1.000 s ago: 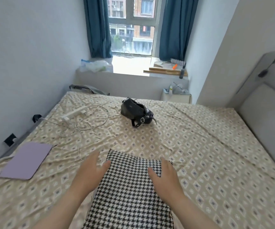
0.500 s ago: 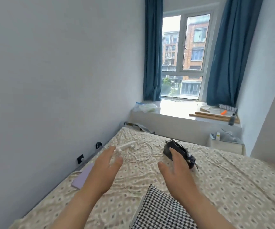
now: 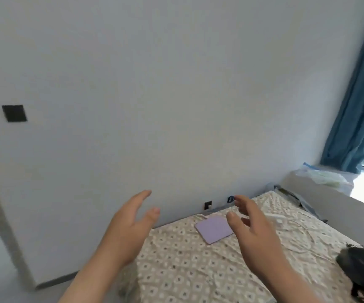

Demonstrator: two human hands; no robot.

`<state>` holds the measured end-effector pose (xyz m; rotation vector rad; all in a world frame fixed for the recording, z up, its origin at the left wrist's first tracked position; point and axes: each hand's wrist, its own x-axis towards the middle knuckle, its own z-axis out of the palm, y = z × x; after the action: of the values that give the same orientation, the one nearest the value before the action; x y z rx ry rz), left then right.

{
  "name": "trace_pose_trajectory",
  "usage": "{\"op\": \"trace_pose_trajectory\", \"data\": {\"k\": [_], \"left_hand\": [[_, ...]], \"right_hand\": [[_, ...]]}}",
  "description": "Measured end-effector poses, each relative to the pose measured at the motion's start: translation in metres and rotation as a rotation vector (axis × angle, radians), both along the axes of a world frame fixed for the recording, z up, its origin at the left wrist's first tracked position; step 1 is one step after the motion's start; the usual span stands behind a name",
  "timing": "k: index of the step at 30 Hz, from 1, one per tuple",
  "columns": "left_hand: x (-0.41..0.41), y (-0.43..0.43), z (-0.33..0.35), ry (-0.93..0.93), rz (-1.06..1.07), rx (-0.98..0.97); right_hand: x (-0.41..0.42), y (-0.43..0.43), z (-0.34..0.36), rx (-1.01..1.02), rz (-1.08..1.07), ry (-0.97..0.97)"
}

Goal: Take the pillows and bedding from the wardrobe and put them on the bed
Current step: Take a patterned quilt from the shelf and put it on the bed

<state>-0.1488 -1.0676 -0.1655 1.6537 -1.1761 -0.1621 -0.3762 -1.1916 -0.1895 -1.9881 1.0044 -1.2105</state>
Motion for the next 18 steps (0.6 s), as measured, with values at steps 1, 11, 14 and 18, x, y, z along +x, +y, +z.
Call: {"op": "trace_pose_trajectory", "data": {"k": [1, 11, 14, 18], "left_hand": [[0.012, 0.024, 0.006, -0.014, 0.060, -0.013], [0.115, 0.321, 0.054, -0.035, 0.669, -0.103], [0.130, 0.432, 0.063, -0.096, 0.842, -0.147], [0.140, 0.557, 0.079, -0.143, 1.068, -0.146]], "right_hand": [[0.019, 0.011, 0.009, -0.006, 0.053, -0.018], [0.232, 0.219, 0.067, -0.067, 0.664, -0.103], [0.287, 0.315, 0.075, -0.049, 0.866, -0.084], [0.338, 0.437, 0.089, -0.057, 1.090, -0.090]]}}
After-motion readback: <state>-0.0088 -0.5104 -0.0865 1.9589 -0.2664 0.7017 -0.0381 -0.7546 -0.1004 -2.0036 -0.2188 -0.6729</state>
